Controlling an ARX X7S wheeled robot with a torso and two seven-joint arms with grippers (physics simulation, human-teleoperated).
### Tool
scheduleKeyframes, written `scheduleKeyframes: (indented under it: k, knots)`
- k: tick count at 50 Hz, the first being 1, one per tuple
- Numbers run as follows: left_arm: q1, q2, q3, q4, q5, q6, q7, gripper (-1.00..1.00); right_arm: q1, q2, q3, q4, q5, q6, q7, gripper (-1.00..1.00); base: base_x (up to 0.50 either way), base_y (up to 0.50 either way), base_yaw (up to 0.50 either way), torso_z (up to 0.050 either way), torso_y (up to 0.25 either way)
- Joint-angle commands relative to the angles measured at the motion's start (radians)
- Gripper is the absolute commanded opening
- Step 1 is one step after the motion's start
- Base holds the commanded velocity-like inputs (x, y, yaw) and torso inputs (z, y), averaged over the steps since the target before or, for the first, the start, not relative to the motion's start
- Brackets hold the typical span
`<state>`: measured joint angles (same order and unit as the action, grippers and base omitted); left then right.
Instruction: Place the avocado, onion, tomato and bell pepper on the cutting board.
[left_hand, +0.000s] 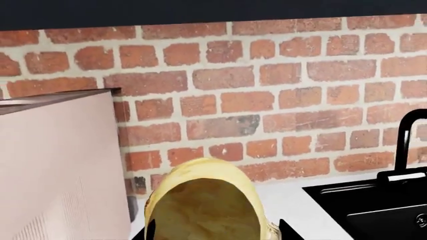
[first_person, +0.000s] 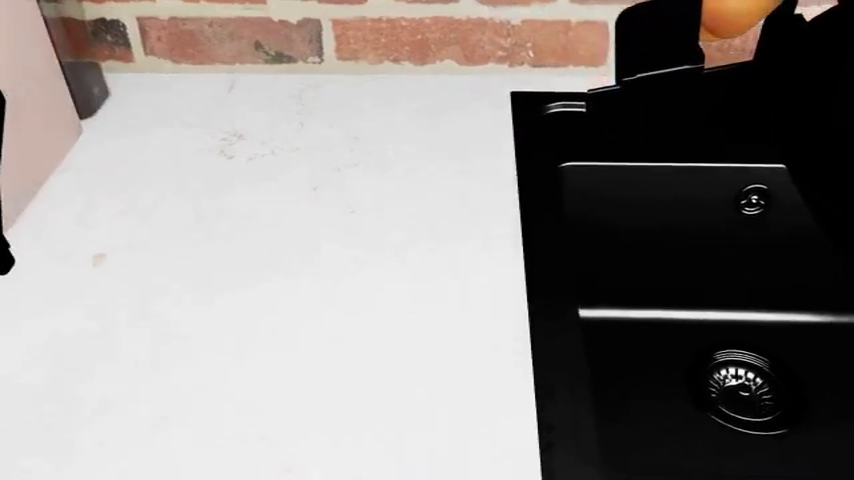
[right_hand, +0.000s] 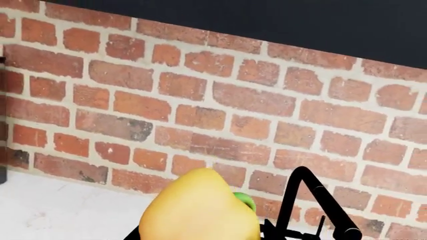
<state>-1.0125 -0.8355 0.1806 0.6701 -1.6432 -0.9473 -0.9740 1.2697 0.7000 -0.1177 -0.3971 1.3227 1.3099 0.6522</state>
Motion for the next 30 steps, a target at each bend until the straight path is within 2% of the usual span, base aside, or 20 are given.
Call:
scheduleKeyframes:
  k: [1,11,30]
  knots:
    - [-0.004,-0.001,-0.001,0.001,-0.011,0.02,-0.017,-1.0,-0.017,0.0,-0.003,-0.019,0.054,-0.029,-0.012,-1.0,0.0,0.0,0.0,0.0,0.0]
    - [-0.006,-0.004,-0.001,-0.002,-0.009,0.023,-0.012,-1.0,-0.012,0.0,-0.008,-0.011,0.059,-0.033,-0.008,-1.0,0.0,-0.04,0.0,0.0,0.0]
    - [-0.032,-0.003,0.012,-0.005,-0.013,0.017,-0.014,-1.0,-0.01,0.013,-0.007,-0.008,0.075,-0.037,0.014,-1.0,0.0,-0.3,0.0,0.0,0.0]
